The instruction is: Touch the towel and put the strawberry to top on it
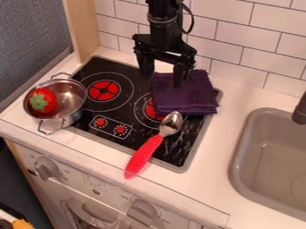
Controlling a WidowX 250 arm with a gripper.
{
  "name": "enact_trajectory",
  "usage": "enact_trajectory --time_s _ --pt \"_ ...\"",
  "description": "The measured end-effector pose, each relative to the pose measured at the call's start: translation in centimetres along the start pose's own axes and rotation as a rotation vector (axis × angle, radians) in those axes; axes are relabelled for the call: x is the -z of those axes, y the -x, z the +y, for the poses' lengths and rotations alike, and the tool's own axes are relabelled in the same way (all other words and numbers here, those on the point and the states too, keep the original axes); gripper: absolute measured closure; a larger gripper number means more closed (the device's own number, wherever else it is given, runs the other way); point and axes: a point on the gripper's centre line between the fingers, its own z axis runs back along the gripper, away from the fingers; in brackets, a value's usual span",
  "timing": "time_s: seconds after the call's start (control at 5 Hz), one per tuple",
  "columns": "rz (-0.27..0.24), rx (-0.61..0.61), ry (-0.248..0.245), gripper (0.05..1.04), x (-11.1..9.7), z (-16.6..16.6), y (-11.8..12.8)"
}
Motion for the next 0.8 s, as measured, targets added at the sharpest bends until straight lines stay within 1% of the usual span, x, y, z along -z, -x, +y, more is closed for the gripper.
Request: enact_trajectory --time_s 0.2,0.4,0.6,0.8 --pt "0.032 -0.006 0.007 0.084 1.0 0.0 0.4" --pt "0.064 -0.037 0.040 0.084 1.2 0.8 1.0" --pt "0.068 -0.125 0.065 0.084 0.9 4.1 1.7" --pt "0.052 -0.150 0.059 0.084 -0.5 7.6 3.0"
